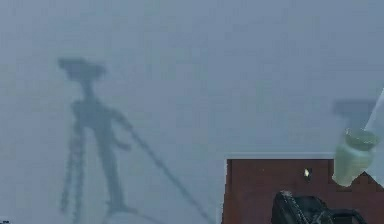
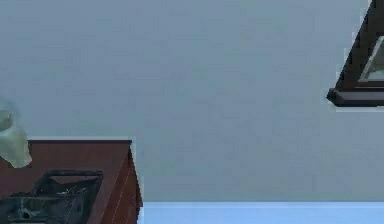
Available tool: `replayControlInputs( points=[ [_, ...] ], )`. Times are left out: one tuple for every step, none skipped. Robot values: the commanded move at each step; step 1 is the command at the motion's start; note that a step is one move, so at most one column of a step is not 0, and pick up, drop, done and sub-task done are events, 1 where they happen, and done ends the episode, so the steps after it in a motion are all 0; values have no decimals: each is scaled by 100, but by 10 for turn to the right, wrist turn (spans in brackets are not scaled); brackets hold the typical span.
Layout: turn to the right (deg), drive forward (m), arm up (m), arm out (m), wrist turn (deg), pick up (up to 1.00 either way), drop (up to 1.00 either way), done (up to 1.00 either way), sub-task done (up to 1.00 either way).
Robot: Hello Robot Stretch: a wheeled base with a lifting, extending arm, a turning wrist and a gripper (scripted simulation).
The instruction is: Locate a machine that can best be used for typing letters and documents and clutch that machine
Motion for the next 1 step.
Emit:
replayControlInputs(
  points=[
    [-360, 0, 0, 0, 0, 0, 0, 0, 0]
  ],
)
